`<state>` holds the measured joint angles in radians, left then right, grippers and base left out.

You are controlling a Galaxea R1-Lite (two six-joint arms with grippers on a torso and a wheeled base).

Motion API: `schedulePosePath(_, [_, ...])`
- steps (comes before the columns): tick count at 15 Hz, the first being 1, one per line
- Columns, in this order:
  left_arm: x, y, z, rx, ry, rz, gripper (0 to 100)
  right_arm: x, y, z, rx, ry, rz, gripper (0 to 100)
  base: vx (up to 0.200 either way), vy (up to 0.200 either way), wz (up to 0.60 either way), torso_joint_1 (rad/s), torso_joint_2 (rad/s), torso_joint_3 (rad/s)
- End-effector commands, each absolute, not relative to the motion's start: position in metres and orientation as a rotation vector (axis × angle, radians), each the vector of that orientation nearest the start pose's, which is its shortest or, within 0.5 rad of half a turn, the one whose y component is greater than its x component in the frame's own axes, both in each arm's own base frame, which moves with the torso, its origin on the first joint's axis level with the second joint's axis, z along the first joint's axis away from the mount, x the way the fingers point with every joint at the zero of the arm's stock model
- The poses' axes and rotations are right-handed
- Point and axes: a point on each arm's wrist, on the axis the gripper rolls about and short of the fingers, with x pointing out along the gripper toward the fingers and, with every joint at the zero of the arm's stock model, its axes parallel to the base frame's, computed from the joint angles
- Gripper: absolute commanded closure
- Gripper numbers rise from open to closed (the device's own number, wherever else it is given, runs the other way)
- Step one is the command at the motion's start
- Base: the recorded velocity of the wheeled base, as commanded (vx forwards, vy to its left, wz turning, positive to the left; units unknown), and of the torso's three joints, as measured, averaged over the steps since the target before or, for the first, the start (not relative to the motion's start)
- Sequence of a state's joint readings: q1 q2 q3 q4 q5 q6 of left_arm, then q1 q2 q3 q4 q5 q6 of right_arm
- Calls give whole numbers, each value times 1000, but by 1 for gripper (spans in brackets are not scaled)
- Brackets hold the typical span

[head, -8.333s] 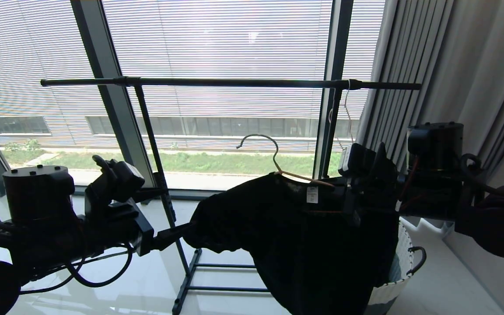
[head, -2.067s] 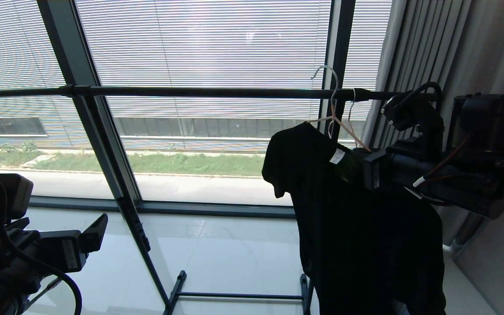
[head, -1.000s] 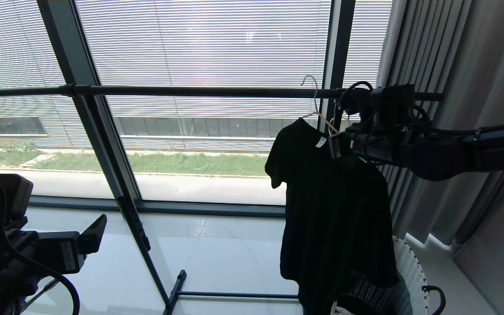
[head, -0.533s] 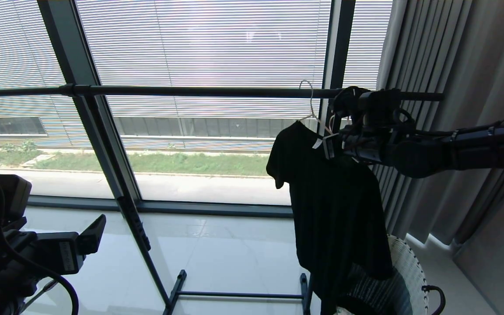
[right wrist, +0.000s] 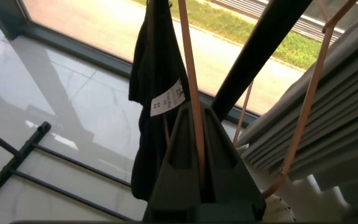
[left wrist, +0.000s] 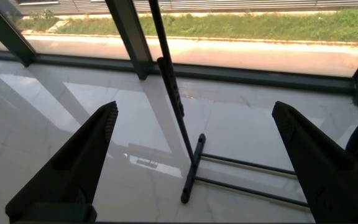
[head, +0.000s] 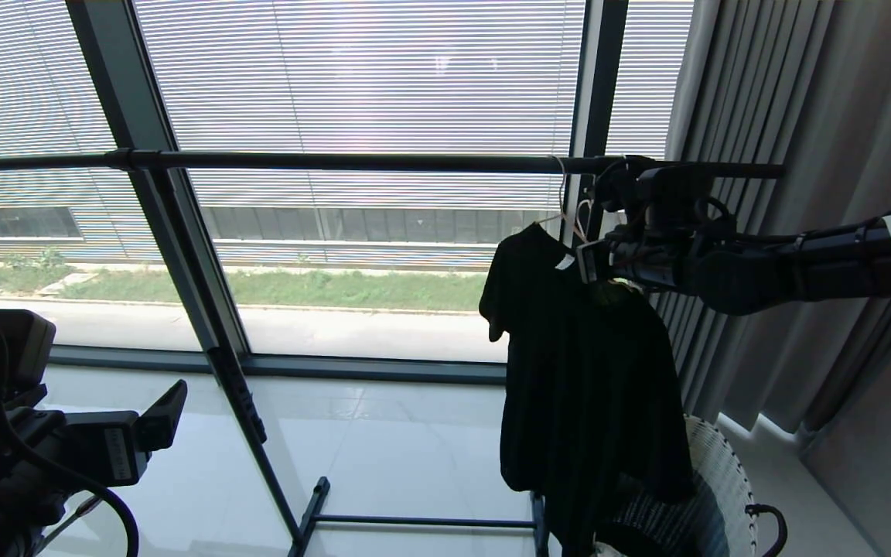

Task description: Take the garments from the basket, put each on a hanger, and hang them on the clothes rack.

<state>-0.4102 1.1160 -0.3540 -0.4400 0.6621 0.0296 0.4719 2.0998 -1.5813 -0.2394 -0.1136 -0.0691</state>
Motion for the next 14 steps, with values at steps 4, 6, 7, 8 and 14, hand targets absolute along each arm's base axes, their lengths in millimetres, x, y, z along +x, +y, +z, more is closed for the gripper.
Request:
schedulePosePath(4, [134, -43, 173, 194, 282, 248, 0, 368, 188, 234, -146, 305, 370, 0, 0, 0, 0, 0, 0, 0])
schedulePosePath(6, [134, -42, 172, 194, 283, 250, 0, 353, 183, 248, -138, 333, 373, 0, 0, 0, 0, 0, 0, 0])
schedulePosePath(7, [134, -42, 172, 195, 285, 251, 0, 340, 178, 261, -123, 339, 373, 0, 0, 0, 0, 0, 0, 0])
schedulePosePath(8, [134, -42, 172, 195, 285, 253, 0, 330, 173, 265, -125, 344, 372, 0, 0, 0, 0, 0, 0, 0])
schedulePosePath(14, [136, -38, 171, 192, 292, 282, 0, 295, 155, 266, -175, 355, 304, 0, -167, 0, 0, 1, 3, 1])
